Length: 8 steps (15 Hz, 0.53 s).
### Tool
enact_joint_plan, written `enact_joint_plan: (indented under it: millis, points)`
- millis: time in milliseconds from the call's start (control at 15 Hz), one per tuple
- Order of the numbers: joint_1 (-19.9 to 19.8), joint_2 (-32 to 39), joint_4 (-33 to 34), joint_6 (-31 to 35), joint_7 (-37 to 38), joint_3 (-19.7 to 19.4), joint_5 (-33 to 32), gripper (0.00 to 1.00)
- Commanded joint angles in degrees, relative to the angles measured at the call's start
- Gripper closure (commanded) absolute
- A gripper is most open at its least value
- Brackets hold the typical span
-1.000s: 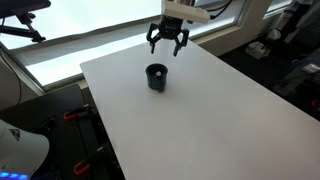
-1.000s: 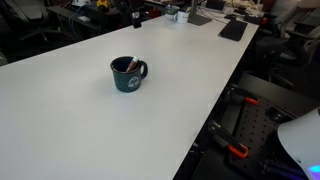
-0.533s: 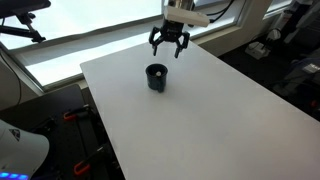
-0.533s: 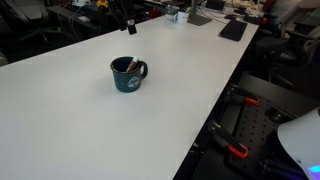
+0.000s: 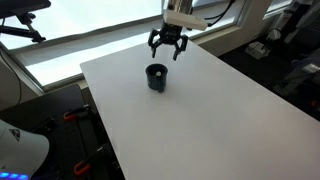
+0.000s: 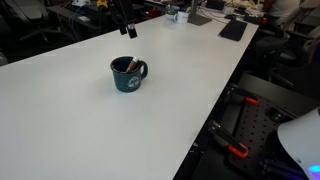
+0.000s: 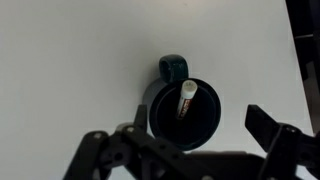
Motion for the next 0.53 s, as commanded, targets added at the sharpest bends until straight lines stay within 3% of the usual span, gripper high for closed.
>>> enact_joint_plan:
  millis: [0, 467]
  points:
    - [-0.56, 2.44, 2.56, -3.15, -2.44, 1.36, 1.24, 0.0]
    - [-0.88, 4.76, 3.47, -5.8, -2.91, 2.15, 2.09, 0.0]
